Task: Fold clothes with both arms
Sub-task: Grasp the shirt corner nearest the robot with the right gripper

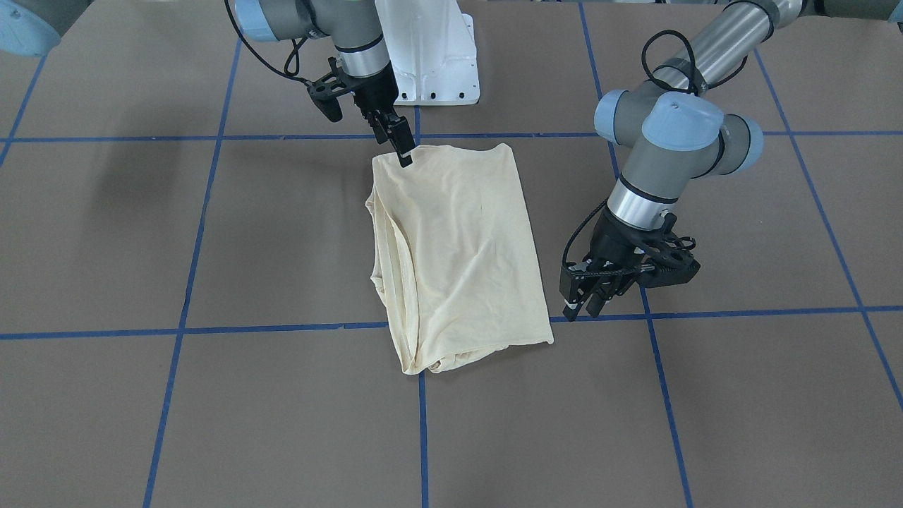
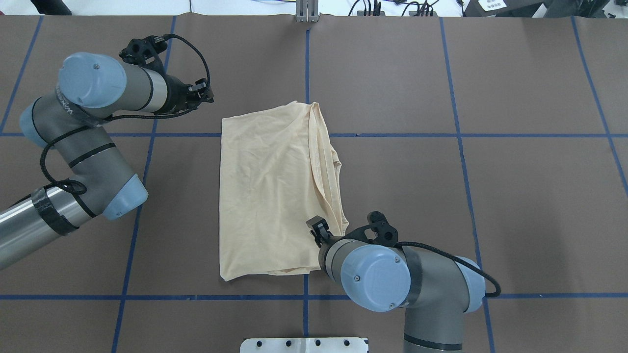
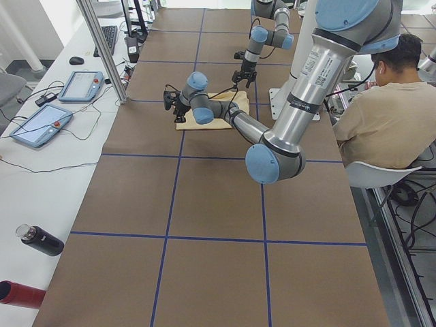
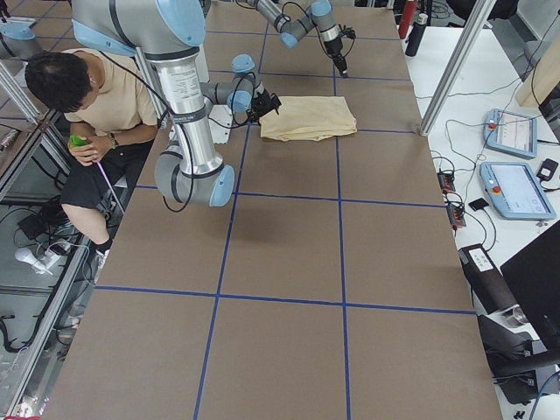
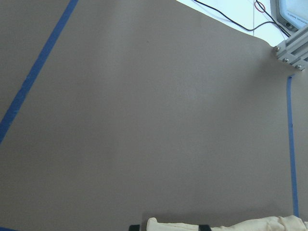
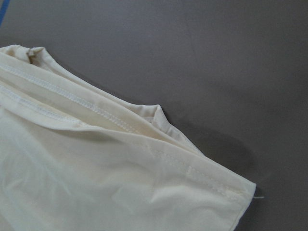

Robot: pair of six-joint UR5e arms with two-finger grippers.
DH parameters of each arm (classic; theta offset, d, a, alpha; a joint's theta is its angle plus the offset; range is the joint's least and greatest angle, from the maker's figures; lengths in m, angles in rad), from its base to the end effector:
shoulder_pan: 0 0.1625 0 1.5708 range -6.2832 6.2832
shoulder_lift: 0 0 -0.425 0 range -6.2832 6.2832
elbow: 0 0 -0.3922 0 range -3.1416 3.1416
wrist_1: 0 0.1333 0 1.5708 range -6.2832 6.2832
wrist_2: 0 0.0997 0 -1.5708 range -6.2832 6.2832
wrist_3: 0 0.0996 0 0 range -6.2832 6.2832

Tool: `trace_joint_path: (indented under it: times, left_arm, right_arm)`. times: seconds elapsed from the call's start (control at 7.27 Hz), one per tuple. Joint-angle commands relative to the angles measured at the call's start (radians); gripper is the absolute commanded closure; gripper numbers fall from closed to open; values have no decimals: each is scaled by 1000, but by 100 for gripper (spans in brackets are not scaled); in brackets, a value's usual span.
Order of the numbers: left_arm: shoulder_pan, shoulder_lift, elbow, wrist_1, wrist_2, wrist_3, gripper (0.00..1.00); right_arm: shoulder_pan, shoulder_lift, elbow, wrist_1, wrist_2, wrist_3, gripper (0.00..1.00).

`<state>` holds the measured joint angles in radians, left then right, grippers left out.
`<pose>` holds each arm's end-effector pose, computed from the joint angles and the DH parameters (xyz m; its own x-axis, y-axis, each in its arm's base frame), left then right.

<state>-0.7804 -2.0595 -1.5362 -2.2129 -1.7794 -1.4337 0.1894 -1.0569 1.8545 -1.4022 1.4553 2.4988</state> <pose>0.4070 -0.5615 0.3216 0.3979 -0.2058 -0.8941 0.5078 0.8610 0.0278 -0.5826 -0.2591 0.2261 0.1104 0.8307 0.5456 -0.6148 0.4884 -0.6193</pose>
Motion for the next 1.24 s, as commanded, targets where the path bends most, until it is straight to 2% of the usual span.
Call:
trace_joint_path:
  times: [0.0, 0.55, 0.69, 0.83, 0.96, 1.1]
  left_arm:
    - [0, 1, -7, 1, 3, -4, 49]
    - [0, 1, -7, 1, 11, -4, 47]
    - [1, 1, -5, 1, 9, -4, 47]
    - [0, 1, -7, 1, 11, -4, 47]
    - [0, 1, -7, 1, 11, -5, 46]
    - [0, 1, -5, 1, 9, -5, 46]
  right_arm:
    - [-7, 41, -73, 5, -9, 31, 2]
    - [-21, 37, -90, -4, 2, 32, 2]
    - [-21, 40, -92, -7, 2, 35, 18]
    - [-21, 41, -92, -9, -1, 96, 80]
    - [-22, 29, -95, 3, 0, 92, 100]
    - [-22, 35, -87, 3, -6, 94, 100]
